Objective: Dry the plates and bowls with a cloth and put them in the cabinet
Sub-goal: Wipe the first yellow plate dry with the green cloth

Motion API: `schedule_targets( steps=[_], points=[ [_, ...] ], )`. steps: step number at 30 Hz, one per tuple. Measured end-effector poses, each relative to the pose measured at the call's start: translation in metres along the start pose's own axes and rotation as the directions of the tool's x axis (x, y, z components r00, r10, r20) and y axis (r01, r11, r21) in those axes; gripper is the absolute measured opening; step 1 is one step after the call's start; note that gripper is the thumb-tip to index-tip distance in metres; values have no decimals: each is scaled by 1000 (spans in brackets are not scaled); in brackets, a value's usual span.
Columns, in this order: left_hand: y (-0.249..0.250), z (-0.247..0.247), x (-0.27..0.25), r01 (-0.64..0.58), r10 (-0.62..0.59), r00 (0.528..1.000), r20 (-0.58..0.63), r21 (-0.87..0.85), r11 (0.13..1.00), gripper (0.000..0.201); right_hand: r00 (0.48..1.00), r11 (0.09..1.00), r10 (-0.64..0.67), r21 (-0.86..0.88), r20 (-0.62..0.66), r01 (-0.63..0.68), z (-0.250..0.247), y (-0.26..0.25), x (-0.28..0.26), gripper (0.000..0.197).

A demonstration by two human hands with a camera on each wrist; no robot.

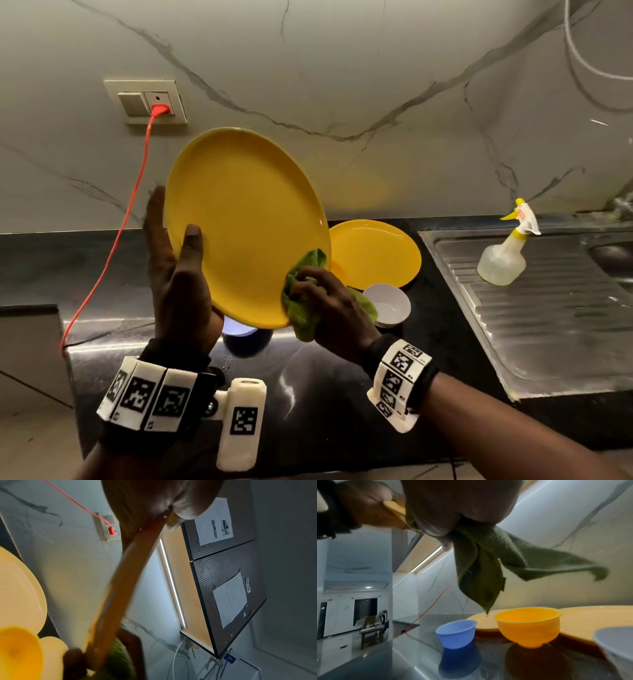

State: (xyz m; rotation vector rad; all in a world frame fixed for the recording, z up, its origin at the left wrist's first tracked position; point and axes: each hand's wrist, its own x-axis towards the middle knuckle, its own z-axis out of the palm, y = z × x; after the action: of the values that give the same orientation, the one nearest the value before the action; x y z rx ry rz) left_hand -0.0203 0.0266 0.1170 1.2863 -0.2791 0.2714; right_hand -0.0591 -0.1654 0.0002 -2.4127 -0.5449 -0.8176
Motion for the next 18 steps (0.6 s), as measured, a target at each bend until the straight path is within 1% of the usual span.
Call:
schedule_targets(
  steps=[2,4,5,7,8,10,12,14,15,16,18],
  points=[
    [3,-2,5,18,-19,999,26,23,1000,58,999,1000,-24,7,-43,24,-11,3,7,60],
    [4,-7,12,33,-34,998,45,26,999,65,997,997,-49,65,-63,53,-23,5,9,53],
    [4,-11,16,47,-49,996,73,20,999,62,995,995,-57,79,-77,63,-29,6,9,49],
    [5,-15,23,84,-84,983,161,7,996,47,991,991,-48,115,-127,62,-46,4,14,37],
    [5,-17,26,113,-112,974,195,7,994,43,988,989,-38,135,-153,59,-54,2,18,32],
    [3,-22,28,124,-121,964,236,3,992,45,981,984,-12,171,-194,46,-73,-4,29,28],
    [1,-23,28,51,-64,962,264,57,997,51,983,977,23,212,-184,17,-94,-6,41,26],
    [-3,-25,29,-57,11,968,251,174,983,50,982,974,46,228,-182,-3,-116,-5,53,22],
    [-5,-26,31,-117,54,971,233,262,958,48,981,973,58,229,-183,-15,-127,-2,58,25],
    [-7,-27,33,-173,97,972,213,373,911,47,983,971,71,237,-170,-29,-136,0,62,28],
    [-10,-29,38,-249,158,966,207,552,796,47,989,951,114,299,-94,-81,-149,8,68,30]
  ],
)
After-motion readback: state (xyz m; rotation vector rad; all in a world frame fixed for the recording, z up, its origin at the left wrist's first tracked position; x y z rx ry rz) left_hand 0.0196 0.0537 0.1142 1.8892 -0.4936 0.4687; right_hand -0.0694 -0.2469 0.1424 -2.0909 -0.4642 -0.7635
